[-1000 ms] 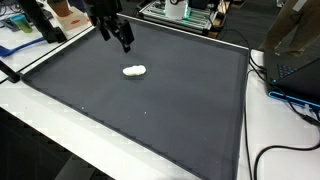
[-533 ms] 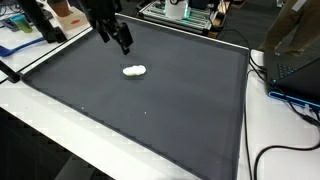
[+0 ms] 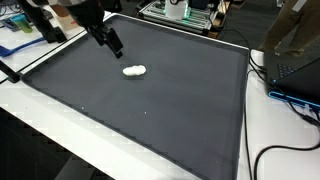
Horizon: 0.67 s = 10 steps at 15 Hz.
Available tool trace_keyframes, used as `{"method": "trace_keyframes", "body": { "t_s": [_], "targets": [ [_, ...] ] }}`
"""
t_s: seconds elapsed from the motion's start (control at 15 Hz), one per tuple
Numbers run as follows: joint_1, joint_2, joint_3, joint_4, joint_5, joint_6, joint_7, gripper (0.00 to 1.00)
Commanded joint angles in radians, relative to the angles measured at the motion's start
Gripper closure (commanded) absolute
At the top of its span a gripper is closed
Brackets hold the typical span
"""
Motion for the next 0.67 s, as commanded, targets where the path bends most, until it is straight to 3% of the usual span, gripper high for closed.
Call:
{"method": "trace_keyframes", "body": {
  "t_s": [0.0,0.13,0.2,0.4,0.6],
  "targets": [
    [-0.027,0.078,-0.004,0.124,0.076,-0.136,0.007,0.0],
    [-0.042,0.106,-0.006,0.172,0.115,-0.183,0.023,0.0],
    [-0.018,0.059,-0.015,0.102,0.072,-0.129,0.004,0.0],
    [-0.019,0.067,-0.017,0.115,0.075,-0.135,0.003,0.0],
    [-0.043,0.124,-0.022,0.196,0.106,-0.23,0.029,0.0]
  ]
}}
